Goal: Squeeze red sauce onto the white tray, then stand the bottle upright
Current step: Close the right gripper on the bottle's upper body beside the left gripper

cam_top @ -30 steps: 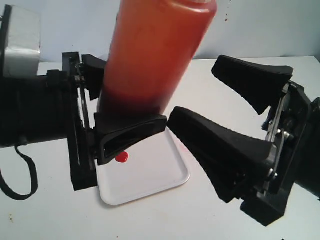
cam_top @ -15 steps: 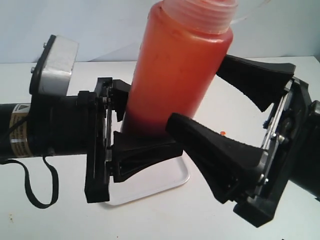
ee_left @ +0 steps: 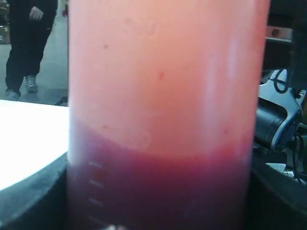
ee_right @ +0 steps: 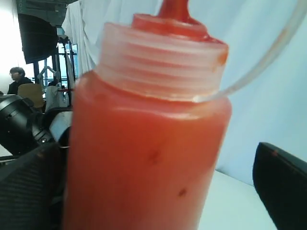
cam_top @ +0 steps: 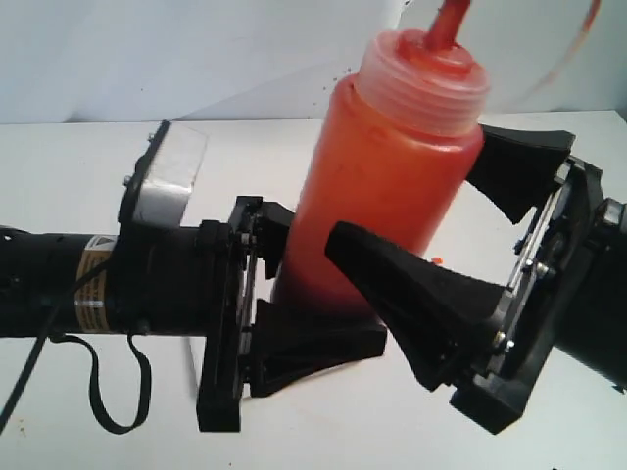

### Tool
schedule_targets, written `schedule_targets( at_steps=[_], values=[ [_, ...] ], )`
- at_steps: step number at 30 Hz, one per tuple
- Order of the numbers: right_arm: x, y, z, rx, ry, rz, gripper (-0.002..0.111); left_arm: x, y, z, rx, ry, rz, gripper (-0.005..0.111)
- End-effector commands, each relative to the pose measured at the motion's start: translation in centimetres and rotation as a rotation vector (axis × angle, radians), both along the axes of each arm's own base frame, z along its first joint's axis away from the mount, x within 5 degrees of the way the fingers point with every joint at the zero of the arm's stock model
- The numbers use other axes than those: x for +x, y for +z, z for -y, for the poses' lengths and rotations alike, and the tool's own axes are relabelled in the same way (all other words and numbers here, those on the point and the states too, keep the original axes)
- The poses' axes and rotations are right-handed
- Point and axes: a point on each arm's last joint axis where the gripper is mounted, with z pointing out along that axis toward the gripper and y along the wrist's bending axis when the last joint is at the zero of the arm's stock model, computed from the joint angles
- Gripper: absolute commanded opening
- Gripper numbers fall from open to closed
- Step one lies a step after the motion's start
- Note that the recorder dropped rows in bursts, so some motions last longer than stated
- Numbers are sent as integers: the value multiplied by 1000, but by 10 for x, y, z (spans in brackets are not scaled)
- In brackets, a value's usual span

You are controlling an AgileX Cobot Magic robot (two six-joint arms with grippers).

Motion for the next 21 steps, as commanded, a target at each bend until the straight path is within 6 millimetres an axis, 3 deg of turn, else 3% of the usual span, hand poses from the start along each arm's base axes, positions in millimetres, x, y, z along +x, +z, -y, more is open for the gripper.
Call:
schedule_targets(
  at_steps=[1,7,9,11,14,16,17,21],
  values=[
    [1,-2,0,-5,-11,-16,105,-12,6,22,-99,-13,32,0],
    [1,-2,0,1,-8,-25,104,-14,2,30,-76,20,28,0],
    [1,-3,0,-4,-10,-29,97,-14,2,30,-73,22,28,0],
    [3,-7,1,-39,-26,-59,77,-14,2,30,-75,20,28,0],
    [4,-10,1,-61,-35,-76,31,-14,2,30,-75,20,28,0],
    [3,-9,1,-57,-34,-73,8,-14,2,30,-75,20,28,0],
    [3,-9,1,-57,-33,-73,0,-14,2,30,-75,20,28,0],
    [4,-9,1,-52,-36,-74,0,-14,2,30,-74,20,37,0]
  ],
)
